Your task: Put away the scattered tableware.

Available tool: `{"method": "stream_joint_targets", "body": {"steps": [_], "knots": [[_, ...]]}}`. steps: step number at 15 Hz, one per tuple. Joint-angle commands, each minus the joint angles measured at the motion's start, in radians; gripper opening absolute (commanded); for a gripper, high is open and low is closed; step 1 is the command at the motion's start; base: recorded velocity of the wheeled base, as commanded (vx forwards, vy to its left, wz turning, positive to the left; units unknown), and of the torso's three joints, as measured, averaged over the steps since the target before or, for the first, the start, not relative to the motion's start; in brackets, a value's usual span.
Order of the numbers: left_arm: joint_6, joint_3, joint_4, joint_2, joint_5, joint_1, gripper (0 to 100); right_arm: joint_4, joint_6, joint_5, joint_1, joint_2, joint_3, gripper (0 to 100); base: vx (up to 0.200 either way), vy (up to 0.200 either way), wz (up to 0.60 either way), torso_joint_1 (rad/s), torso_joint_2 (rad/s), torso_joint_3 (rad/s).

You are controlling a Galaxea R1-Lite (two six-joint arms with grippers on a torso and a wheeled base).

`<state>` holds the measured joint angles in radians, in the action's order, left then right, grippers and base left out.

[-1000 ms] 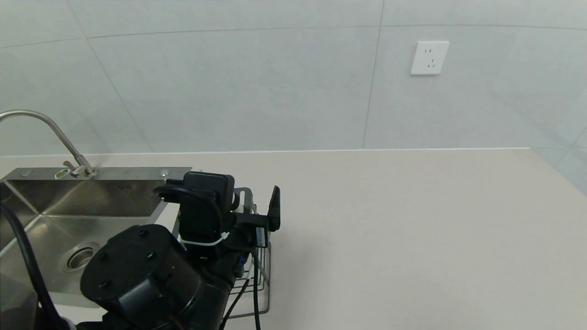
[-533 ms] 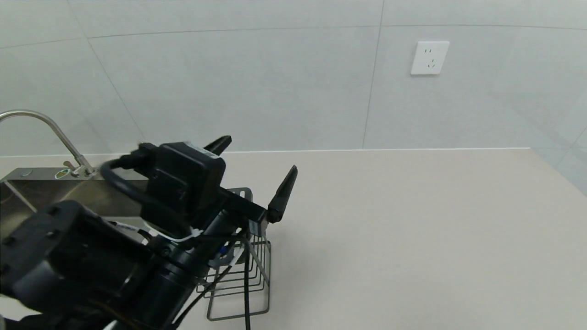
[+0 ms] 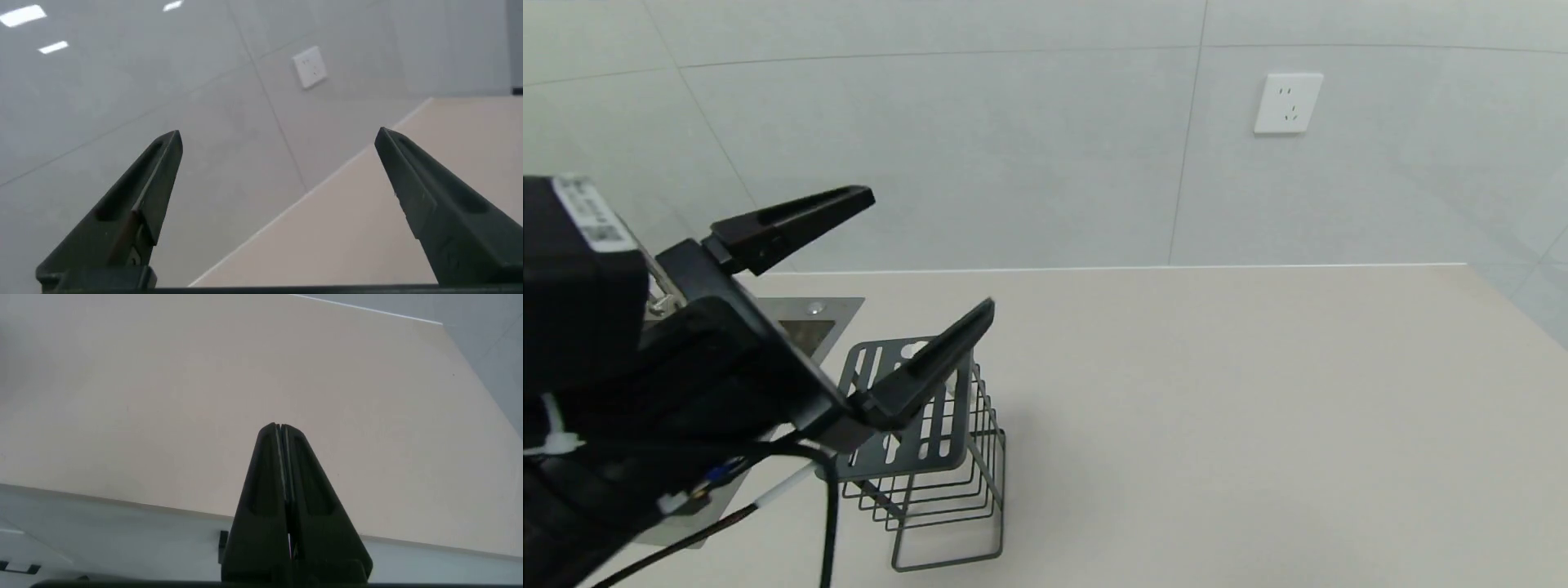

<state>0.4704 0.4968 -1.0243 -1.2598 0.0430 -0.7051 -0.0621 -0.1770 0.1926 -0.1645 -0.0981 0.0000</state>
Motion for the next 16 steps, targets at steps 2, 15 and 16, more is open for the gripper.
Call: {"method": "stream_joint_targets", "body": {"steps": [2, 15, 16], "knots": [[-0.139, 0.147, 0.424, 0.323, 0.041, 0.009, 100, 0.001, 0.001, 0.001, 0.0, -0.002, 0.0, 0, 0.0, 0.0, 0.0, 0.0, 0.0, 0.0], [-0.549, -0.416, 0.51, 1.047, 0.1, 0.694, 100, 0.002, 0.002, 0.001, -0.007, -0.002, 0.0, 0, 0.0, 0.0, 0.0, 0.0, 0.0, 0.0], [-0.49, -0.463, 0.664, 1.131, 0.103, 0.724, 100, 0.004, 0.008, -0.005, -0.009, -0.002, 0.0, 0, 0.0, 0.0, 0.0, 0.0, 0.0, 0.0]]}}
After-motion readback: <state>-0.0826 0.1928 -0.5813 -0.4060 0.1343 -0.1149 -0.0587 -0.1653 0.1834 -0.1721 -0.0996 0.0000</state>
